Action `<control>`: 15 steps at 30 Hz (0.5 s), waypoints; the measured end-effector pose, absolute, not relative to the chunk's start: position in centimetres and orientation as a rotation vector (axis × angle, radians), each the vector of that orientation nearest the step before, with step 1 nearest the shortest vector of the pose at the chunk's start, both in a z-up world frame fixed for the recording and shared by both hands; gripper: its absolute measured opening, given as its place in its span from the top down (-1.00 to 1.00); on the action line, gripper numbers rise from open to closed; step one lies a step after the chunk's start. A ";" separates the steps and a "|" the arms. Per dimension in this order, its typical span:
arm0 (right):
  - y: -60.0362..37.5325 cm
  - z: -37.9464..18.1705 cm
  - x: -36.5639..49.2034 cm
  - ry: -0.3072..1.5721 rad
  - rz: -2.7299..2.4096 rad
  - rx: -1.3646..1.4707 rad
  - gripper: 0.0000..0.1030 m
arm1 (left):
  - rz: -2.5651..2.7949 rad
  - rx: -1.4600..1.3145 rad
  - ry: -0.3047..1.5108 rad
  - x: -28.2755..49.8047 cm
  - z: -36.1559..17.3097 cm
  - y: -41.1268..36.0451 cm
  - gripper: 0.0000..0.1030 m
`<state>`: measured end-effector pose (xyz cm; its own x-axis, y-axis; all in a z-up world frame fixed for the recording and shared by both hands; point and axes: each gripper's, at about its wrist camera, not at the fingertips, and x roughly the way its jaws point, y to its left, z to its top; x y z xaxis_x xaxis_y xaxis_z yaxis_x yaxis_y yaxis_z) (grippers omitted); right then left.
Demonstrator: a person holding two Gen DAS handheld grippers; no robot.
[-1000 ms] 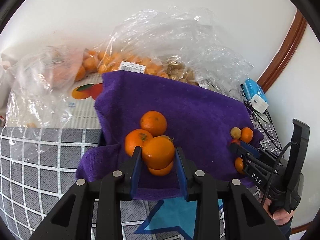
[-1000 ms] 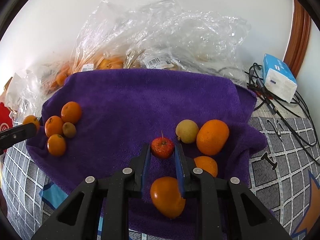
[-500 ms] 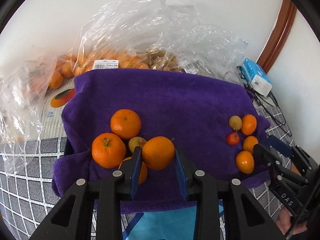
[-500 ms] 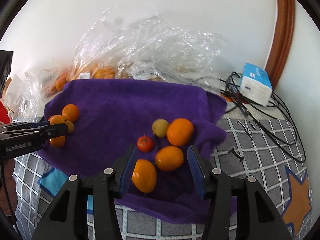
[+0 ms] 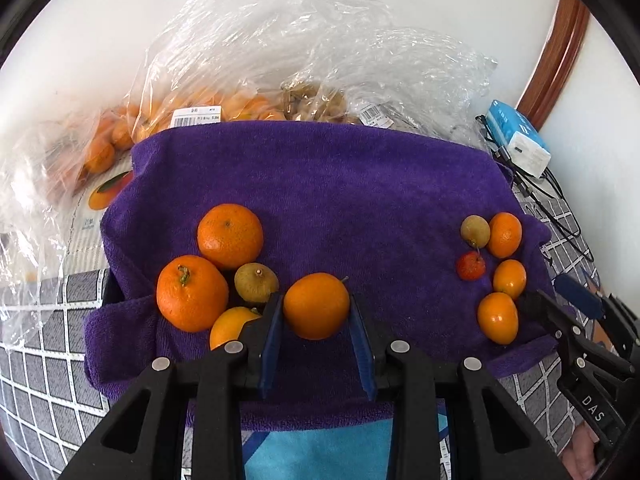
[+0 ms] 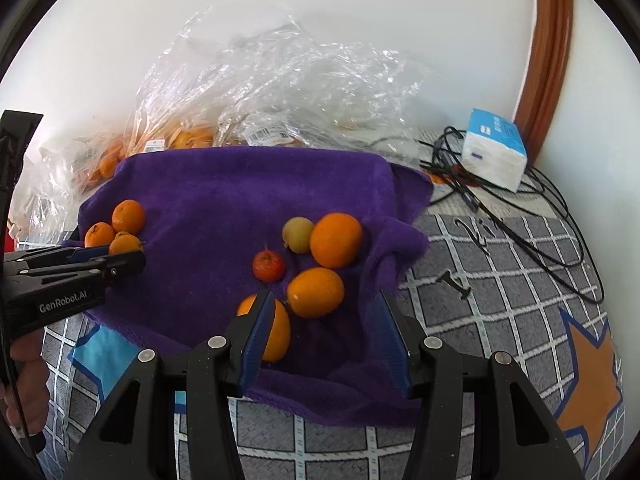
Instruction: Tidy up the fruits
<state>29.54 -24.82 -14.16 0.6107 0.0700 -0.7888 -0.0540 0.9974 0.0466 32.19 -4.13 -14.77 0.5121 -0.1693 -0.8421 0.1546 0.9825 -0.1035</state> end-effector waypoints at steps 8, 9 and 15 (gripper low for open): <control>-25.6 -12.8 27.6 0.901 0.051 0.030 0.00 | -0.173 -0.030 0.957 29.4 -11.8 -3.3 0.05; -25.7 -12.3 27.2 0.899 0.047 0.033 0.00 | -0.169 -0.031 0.951 28.9 -11.3 -3.1 0.00; -26.7 -9.3 24.2 0.875 0.028 0.070 -0.09 | -0.150 -0.042 0.884 24.0 -8.0 -2.3 -0.21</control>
